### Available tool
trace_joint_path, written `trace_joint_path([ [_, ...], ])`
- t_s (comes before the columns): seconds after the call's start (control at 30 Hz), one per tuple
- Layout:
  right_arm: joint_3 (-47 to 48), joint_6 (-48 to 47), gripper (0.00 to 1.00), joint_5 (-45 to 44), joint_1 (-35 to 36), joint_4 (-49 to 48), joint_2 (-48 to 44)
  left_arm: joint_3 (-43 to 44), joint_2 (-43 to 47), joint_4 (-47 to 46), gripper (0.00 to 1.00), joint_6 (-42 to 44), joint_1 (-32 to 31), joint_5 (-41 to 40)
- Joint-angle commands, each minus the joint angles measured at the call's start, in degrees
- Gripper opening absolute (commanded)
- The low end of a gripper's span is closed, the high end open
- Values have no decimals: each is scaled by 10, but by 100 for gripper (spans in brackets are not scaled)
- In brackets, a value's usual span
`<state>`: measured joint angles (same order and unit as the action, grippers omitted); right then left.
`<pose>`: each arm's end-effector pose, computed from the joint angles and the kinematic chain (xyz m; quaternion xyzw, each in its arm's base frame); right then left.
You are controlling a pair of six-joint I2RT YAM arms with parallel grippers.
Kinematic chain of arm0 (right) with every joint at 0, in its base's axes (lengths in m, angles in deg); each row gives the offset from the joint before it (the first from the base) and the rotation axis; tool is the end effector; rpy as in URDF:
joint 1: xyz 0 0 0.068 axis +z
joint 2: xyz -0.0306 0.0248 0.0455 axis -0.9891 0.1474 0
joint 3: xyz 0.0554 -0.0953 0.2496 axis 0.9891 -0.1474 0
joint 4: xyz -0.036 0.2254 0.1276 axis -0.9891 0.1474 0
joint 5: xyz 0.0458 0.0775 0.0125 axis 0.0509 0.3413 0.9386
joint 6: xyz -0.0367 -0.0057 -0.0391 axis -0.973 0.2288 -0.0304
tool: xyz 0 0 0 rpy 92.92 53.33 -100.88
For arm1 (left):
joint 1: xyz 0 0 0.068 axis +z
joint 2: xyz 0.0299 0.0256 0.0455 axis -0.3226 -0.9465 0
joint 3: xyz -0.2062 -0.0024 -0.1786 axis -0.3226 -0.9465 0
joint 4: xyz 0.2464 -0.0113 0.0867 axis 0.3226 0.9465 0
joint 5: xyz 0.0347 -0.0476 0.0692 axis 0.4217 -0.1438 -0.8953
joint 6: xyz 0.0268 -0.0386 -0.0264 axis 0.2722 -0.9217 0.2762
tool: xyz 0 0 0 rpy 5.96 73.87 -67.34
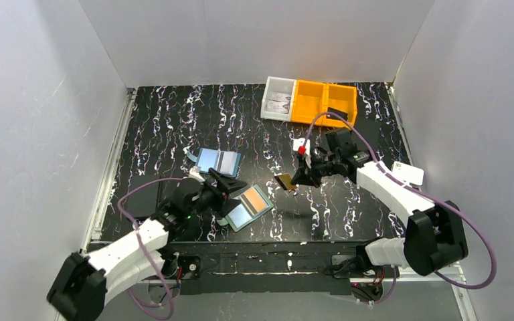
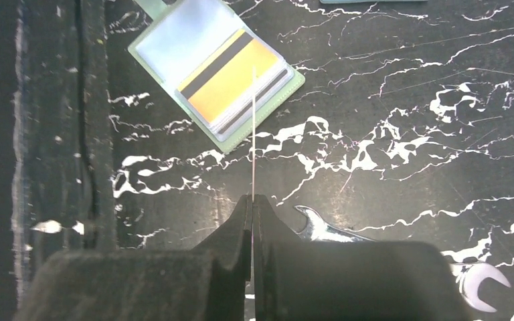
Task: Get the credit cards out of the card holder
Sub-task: Place the credit card in the storage box.
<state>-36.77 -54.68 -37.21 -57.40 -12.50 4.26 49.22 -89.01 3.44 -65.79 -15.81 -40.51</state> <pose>0.2313 0.1325 0.2486 -0.5647 0.6587 0.3364 0.3662 0.1441 -0.1078 0.1884 -0.2900 0.7467 -0.5531 0.2290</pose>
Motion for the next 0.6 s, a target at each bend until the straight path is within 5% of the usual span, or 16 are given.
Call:
trace_joint_path([
  [0.0, -54, -60, 1, -14, 2, -91, -58, 111, -125, -41, 82, -154, -57, -27],
  [0.23, -81, -65, 1, -62, 4, -134, -78, 220, -275, -41, 78, -205, -107, -22],
  [0.57, -91, -66, 1, -63, 7, -145, -89, 281, -367, -41, 68, -231, -127, -30],
])
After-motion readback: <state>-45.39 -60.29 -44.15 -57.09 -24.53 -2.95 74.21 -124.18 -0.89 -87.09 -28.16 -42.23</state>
